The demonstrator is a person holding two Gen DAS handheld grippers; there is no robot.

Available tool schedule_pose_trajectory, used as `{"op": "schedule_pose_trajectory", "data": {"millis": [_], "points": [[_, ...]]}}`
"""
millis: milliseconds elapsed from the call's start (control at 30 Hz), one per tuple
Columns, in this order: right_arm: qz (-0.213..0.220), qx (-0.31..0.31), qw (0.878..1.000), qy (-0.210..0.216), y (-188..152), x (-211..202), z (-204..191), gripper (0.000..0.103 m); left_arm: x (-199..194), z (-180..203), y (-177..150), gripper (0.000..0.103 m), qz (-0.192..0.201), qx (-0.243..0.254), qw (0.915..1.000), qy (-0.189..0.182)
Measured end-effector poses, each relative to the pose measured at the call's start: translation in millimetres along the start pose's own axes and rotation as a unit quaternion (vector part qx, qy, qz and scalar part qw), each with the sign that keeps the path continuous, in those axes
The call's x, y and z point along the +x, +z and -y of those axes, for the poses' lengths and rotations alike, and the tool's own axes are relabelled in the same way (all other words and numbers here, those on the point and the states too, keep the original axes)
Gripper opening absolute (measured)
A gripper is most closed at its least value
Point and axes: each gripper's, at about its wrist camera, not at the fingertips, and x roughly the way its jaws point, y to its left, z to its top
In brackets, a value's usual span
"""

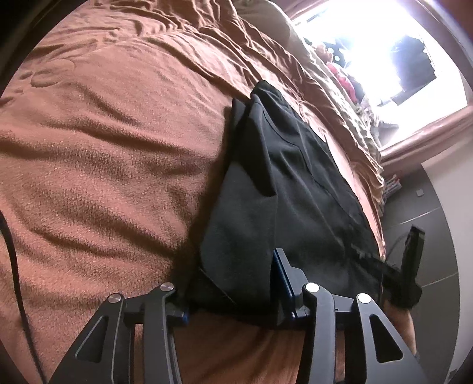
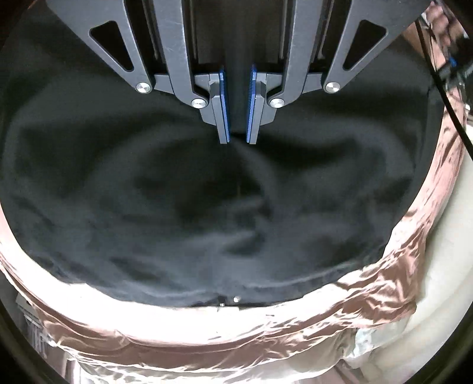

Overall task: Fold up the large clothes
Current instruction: 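Move both tools to the jacket's hem end and close on it, then lift the hem end with both tools and fold it toward the collar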

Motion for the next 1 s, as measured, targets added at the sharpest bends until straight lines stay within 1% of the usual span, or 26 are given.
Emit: {"op": "schedule_pose_trajectory", "data": {"millis": [200, 267, 300, 400, 567, 667, 700, 767, 800, 833, 900, 1000], "points": [[0.005, 0.033, 0.999, 0.008, 31, 27, 5, 0.008, 0, 0, -1, 0.048, -0.006, -0.01, 0.9999, 0.011], [0.006, 0.039, 0.999, 0.01, 39, 31, 8, 0.008, 0, -2, -1, 0.053, -0.012, -0.017, 0.9997, 0.013], [0.006, 0.045, 0.999, 0.011, 43, 37, 8, 0.008, 0, -3, -1, 0.057, -0.014, -0.02, 0.9996, 0.015], [0.007, 0.05, 0.999, 0.01, 54, 44, 9, 0.008, 3, -5, 2, 0.062, -0.021, -0.029, 0.9993, 0.008], [0.009, 0.057, 0.998, 0.015, 68, 53, 12, 0.008, 14, -6, 8, 0.062, -0.02, -0.035, 0.9992, -0.002], [0.009, 0.071, 0.997, 0.041, 68, 51, 18, 0.008, 17, -8, 7, 0.062, -0.012, -0.037, 0.9992, -0.014], [0.008, 0.079, 0.996, 0.049, 67, 47, 22, 0.008, 17, -7, 7, 0.061, -0.011, -0.037, 0.9992, -0.014], [0.014, 0.086, 0.995, 0.057, 66, 35, 28, 0.008, 17, -5, 7, 0.052, -0.012, -0.034, 0.9993, -0.012], [0.02, 0.084, 0.994, 0.061, 63, 26, 28, 0.008, 16, -5, 7, 0.045, -0.013, -0.035, 0.9992, -0.012], [0.024, 0.083, 0.994, 0.064, 61, 19, 29, 0.008, 14, -5, 7, 0.035, -0.013, -0.04, 0.999, -0.016], [0.031, 0.077, 0.994, 0.07, 51, 1, 29, 0.008, 10, -4, 8, 0.028, -0.013, -0.049, 0.9984, -0.027], [0.036, 0.074, 0.994, 0.076, 41, -19, 30, 0.008, -3, 7, 10, 0.021, 0.006, -0.044, 0.9979, -0.047]]}}
